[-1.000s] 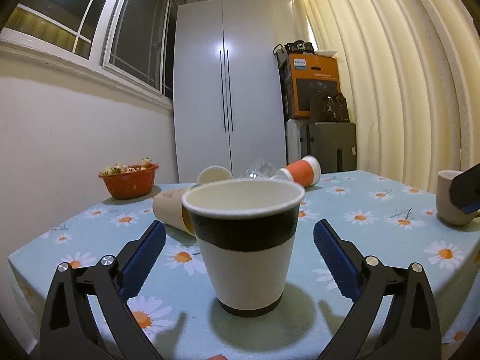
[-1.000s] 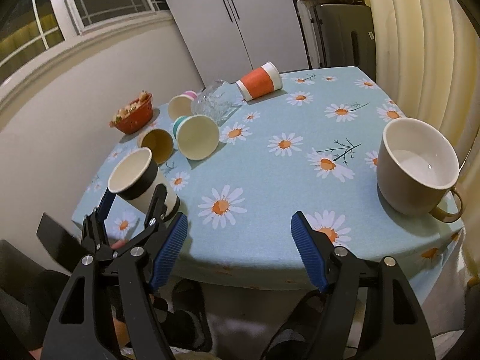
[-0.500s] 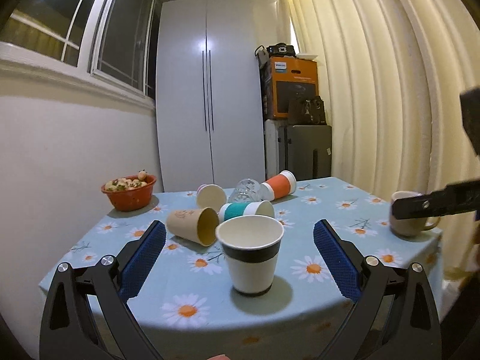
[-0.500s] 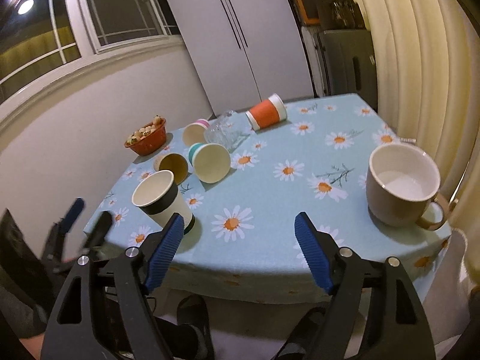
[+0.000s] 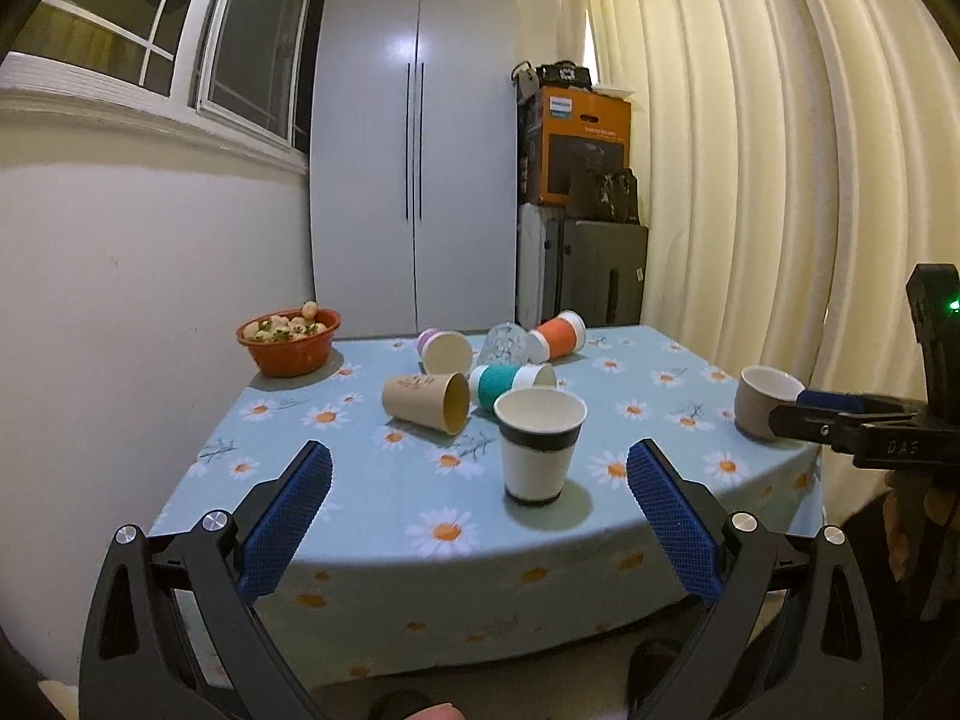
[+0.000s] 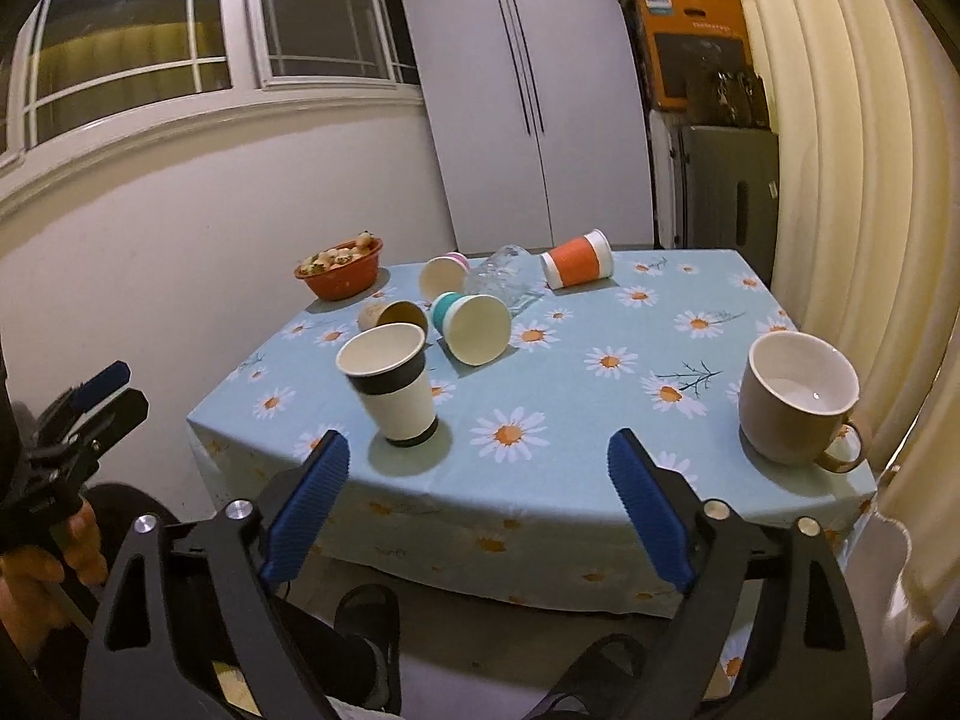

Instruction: Flip cup upright

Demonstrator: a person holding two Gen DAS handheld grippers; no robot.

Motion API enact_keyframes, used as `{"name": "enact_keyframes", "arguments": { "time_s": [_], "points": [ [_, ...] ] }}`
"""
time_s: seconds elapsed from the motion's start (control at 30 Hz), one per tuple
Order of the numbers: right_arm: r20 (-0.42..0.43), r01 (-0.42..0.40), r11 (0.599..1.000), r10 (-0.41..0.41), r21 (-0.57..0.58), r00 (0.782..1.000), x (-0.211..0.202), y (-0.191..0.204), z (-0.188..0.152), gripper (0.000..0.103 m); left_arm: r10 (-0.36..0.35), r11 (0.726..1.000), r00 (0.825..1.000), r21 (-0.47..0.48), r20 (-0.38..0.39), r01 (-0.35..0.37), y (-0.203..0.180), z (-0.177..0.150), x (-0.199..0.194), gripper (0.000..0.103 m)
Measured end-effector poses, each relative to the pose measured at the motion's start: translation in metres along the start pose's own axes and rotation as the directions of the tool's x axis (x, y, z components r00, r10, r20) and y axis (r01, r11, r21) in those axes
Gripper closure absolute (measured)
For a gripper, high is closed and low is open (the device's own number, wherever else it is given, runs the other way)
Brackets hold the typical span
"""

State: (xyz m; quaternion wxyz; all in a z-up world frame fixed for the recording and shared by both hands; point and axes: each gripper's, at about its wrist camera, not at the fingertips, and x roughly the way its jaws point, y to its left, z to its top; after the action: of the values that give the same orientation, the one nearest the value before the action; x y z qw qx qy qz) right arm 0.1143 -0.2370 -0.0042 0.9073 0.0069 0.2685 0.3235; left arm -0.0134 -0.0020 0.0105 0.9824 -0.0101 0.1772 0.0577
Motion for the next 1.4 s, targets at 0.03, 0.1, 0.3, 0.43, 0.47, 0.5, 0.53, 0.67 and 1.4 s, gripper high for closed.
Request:
{"name": "enact_keyframes", "arguments": {
  "time_s": [0.03, 0.1, 0.3, 0.43, 0.47, 0.5, 0.53, 0.67, 1.4],
  "points": [
    [0.003, 0.003, 1.000, -0.003, -0.009, 1.000, -0.002, 0.003, -0.001, 0.014, -0.004, 1.000, 1.000, 0.005, -0.008, 0.004, 0.001, -0.001, -0.004, 0.007],
    [0.009, 0.009, 1.000, -0.009, -0.029, 1.000, -0.009, 0.007, -0.006, 0.010, -0.008, 1.000, 1.000, 0.007, -0.014, 0.008, 0.002, -0.003, -0.010, 0.007],
    [0.013, 0.030, 0.999, -0.030, -0.036, 0.999, -0.026, 0.011, -0.011, 0.005, -0.036, 0.999, 0.999, 0.021, -0.028, 0.037, 0.002, -0.009, -0.022, 0.007],
    [-0.023, 0.036, 0.998, -0.037, -0.056, 0.999, -0.032, 0.012, -0.013, 0.005, -0.048, 0.999, 0.998, 0.011, -0.045, 0.048, 0.003, -0.012, -0.024, 0.007],
    [-0.024, 0.035, 0.998, -0.037, -0.055, 0.999, -0.033, 0.012, -0.014, 0.005, -0.052, 0.999, 0.997, 0.005, -0.055, 0.052, 0.003, -0.013, -0.023, 0.007],
    [-0.024, 0.033, 0.998, -0.034, -0.052, 0.999, -0.034, 0.011, -0.016, 0.005, -0.053, 0.999, 0.996, -0.001, -0.065, 0.054, 0.003, -0.014, -0.022, 0.007],
    [-0.023, 0.033, 0.998, -0.035, -0.054, 0.999, -0.034, 0.012, -0.017, 0.005, -0.055, 0.998, 0.996, -0.006, -0.075, 0.055, 0.004, -0.016, -0.021, 0.007],
    [-0.006, 0.043, 0.995, -0.044, -0.093, 0.999, -0.035, 0.020, -0.023, 0.005, -0.061, 0.998, 0.994, -0.010, -0.092, 0.060, 0.004, -0.021, -0.019, 0.007],
    [0.004, 0.049, 0.997, -0.049, -0.060, 0.999, -0.033, 0.017, -0.024, 0.005, -0.060, 0.998, 0.989, -0.020, -0.134, 0.057, 0.001, -0.025, -0.011, 0.007]
  ]
}}
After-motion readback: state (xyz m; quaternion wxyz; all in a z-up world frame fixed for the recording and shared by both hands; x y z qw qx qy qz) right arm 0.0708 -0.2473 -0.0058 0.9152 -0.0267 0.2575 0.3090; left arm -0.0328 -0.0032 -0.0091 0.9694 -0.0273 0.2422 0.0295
